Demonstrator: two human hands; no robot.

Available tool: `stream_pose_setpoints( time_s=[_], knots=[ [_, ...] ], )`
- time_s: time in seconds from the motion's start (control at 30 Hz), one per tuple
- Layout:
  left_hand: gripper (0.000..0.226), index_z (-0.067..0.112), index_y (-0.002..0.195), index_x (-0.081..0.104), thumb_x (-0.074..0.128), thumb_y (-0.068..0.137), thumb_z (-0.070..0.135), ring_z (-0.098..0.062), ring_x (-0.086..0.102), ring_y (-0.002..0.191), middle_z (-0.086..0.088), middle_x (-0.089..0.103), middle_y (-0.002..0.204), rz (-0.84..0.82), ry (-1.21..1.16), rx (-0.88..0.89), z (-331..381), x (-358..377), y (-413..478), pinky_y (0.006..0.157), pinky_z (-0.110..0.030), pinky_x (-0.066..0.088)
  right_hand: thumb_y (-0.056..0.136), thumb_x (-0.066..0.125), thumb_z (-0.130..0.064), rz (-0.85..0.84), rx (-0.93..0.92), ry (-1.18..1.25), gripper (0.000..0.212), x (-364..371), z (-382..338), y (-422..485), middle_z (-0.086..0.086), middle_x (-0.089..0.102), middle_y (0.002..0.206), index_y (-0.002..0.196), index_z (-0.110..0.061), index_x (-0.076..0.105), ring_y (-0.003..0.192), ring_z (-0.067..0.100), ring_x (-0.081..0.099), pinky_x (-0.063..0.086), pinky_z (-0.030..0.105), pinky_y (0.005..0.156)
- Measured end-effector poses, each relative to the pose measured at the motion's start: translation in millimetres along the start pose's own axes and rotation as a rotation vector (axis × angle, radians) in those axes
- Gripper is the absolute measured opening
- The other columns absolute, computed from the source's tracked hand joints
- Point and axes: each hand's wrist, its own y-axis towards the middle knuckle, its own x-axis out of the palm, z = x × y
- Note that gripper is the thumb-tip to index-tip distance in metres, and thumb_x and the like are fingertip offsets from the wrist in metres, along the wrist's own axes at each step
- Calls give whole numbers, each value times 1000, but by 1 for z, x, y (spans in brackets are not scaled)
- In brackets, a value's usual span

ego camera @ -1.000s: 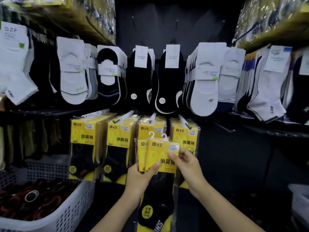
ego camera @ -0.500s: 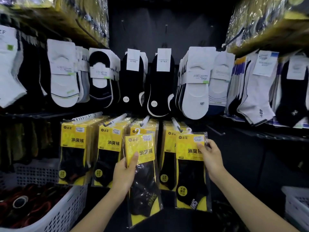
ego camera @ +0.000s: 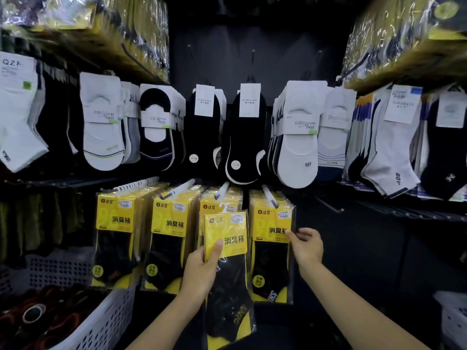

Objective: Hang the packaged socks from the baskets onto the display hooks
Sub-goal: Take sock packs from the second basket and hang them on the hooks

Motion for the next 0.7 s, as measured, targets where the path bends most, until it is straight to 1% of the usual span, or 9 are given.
stream_pose_setpoints(
  time_s=[0.07, 0.13, 0.2, 0.27, 0.37, 0.43, 0.5, 0.57, 0.7],
  knots=[
    [17, 30, 87, 64, 51, 93, 41, -13, 66, 85, 3, 72, 91, -14, -2, -10, 0, 6, -1, 70, -21, 50, 85, 71, -25, -19, -23, 27, 32, -4, 0, -11, 4, 61, 113, 110, -15, 54, 95, 15, 56, 44, 28, 80],
    [17, 31, 88, 65, 51, 92, 41, -9, 66, 86, 5, 72, 90, -33, 1, -6, 0, 14, -4, 67, -17, 48, 87, 68, -27, -70, -64, 62, 28, -7, -3, -24, 1, 60, 112, 109, -17, 54, 98, 12, 56, 44, 26, 82],
    [17, 31, 91, 66, 52, 92, 41, -3, 65, 82, 8, 72, 88, -77, 4, 2, -1, 24, -7, 65, -13, 48, 87, 67, -30, -117, -114, 86, 26, -12, -6, -36, -4, 58, 112, 108, -21, 53, 107, 11, 55, 44, 25, 87],
    [19, 30, 88, 67, 53, 92, 40, 1, 64, 72, 6, 72, 83, -122, 0, 8, -2, 35, -9, 61, -9, 47, 87, 66, -32, -172, -149, 105, 26, -18, -10, -48, -7, 58, 113, 109, -24, 55, 109, 8, 55, 44, 22, 85],
    [19, 28, 87, 69, 54, 90, 40, -1, 67, 73, 2, 74, 84, -220, -13, 28, 1, 54, -12, 63, -9, 49, 87, 65, -33, -314, -158, 144, 31, -25, -17, -59, -4, 66, 112, 113, -19, 59, 104, 10, 63, 52, 26, 86],
    [20, 26, 91, 69, 56, 88, 41, -1, 68, 77, 5, 74, 84, -272, -25, 45, 4, 65, -13, 64, -9, 48, 88, 63, -30, -381, -125, 180, 26, -29, -20, -62, -1, 72, 105, 111, -17, 63, 95, 11, 69, 56, 27, 80],
    [19, 26, 96, 68, 57, 87, 39, -6, 69, 83, 4, 75, 88, -278, -43, 71, 6, 73, -13, 69, -14, 51, 91, 61, -25, -372, -103, 216, 19, -34, -20, -59, 0, 75, 97, 107, -15, 65, 88, 11, 72, 57, 23, 69],
    [16, 25, 102, 66, 58, 91, 32, -11, 68, 91, 1, 73, 97, -264, -75, 66, 7, 78, -9, 75, -16, 52, 94, 58, -22, -324, -105, 207, 16, -37, -21, -51, 2, 75, 93, 104, -12, 66, 84, 13, 72, 56, 20, 64],
    [32, 29, 126, 49, 54, 94, 33, 5, 58, 90, 11, 64, 107, -208, -39, 13, 11, 81, -2, 66, -4, 44, 95, 56, -21, -276, -162, 165, 12, -31, -30, -31, 4, 72, 96, 101, -14, 63, 83, 13, 70, 55, 21, 62]
  ],
)
